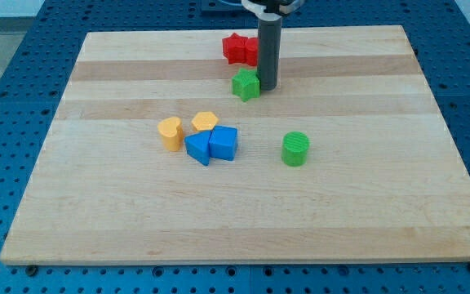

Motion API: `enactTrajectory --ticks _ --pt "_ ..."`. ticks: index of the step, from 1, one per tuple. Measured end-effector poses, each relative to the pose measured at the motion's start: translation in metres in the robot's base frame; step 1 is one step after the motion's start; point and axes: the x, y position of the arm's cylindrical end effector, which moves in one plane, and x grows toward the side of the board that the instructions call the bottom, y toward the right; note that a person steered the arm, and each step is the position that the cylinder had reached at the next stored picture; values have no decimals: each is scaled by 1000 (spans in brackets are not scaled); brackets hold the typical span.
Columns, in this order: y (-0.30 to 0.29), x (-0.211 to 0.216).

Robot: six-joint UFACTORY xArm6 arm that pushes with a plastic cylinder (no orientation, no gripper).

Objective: Move the green blocks to the bottom left of the red blocks

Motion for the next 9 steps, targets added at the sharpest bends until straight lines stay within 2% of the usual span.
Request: enactTrajectory --ticks 1,2,3,4,5,6,8,9 --pt "2 3" --pt "33 53" --pt "16 87" --pt "-31 87" --pt "-37 84" --pt "-28 29" --pt "-28 5" --pt "-28 -26"
